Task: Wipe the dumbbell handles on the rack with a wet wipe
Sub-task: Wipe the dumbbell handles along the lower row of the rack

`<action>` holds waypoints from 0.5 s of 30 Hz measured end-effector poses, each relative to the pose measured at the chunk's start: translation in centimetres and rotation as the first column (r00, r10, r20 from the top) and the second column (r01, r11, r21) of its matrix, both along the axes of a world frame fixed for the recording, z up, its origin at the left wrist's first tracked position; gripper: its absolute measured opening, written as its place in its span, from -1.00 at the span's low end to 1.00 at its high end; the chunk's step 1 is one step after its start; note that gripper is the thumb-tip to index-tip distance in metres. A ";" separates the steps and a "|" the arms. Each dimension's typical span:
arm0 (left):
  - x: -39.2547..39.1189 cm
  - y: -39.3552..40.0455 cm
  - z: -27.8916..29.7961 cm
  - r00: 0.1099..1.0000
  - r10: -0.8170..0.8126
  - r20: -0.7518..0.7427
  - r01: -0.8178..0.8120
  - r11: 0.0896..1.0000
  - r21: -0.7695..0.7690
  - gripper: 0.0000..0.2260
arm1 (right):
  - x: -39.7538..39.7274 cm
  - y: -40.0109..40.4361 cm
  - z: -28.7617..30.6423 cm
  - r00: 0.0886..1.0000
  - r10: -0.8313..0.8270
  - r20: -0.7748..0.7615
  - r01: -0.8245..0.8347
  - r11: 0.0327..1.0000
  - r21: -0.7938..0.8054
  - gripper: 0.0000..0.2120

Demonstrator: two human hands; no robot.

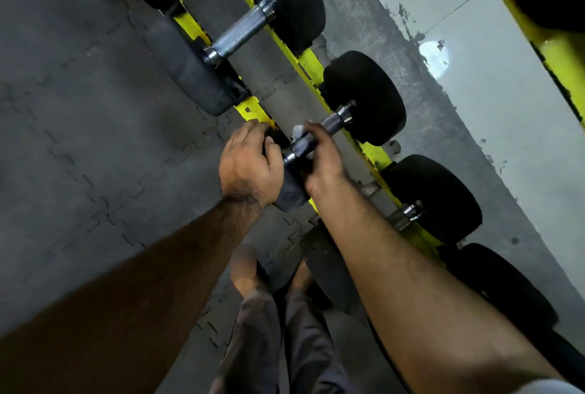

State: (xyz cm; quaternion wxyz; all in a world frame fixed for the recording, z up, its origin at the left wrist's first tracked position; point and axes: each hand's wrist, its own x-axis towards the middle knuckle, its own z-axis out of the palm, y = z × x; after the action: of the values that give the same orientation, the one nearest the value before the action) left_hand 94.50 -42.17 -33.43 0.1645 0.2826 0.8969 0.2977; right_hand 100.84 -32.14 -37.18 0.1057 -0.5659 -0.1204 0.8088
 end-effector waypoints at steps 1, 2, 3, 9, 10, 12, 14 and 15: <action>0.0 0.0 0.0 1.000 0.002 0.000 -0.002 1.000 -0.003 -0.57 | 0.0 1.0 0.0 1.000 -0.016 -0.006 0.016 1.000 -0.016 -0.85; -0.1 0.0 0.0 1.000 0.002 0.000 -0.002 1.000 -0.004 -0.56 | 0.0 2.3 0.1 0.997 -0.073 -0.015 0.073 0.997 0.003 -0.86; 0.0 0.0 0.0 1.000 0.002 0.000 -0.002 1.000 -0.004 -0.57 | -0.3 3.5 0.4 0.989 -0.147 -0.021 0.148 0.988 0.049 -0.82; 0.1 0.0 0.3 1.000 -0.001 -0.002 0.001 1.000 -0.005 -0.57 | 0.5 3.3 0.8 0.973 -0.187 -0.135 0.199 0.976 0.086 -0.82; 0.1 0.0 0.2 1.000 0.000 -0.001 0.000 1.000 -0.011 -0.56 | 0.7 3.9 1.0 0.969 -0.191 -0.157 0.203 0.977 0.062 -0.83; 0.0 0.0 0.1 1.000 -0.002 -0.001 0.002 1.000 -0.011 -0.56 | 0.5 5.0 1.1 0.927 -0.316 -0.203 0.327 0.945 0.022 -0.83; 0.0 0.0 0.1 1.000 -0.009 -0.009 0.009 1.000 -0.005 -0.57 | 0.2 4.3 1.1 0.913 -0.343 -0.221 0.362 0.931 0.053 -0.82; 0.0 0.0 0.1 1.000 -0.011 -0.012 0.011 1.000 -0.002 -0.58 | 0.1 3.5 0.8 0.927 -0.305 -0.219 0.329 0.941 0.081 -0.84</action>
State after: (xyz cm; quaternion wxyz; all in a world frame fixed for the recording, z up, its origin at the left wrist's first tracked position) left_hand 94.50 -42.17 -33.35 0.1607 0.2893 0.8966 0.2943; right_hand 100.99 -28.65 -36.36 0.2796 -0.4850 -0.0627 0.8263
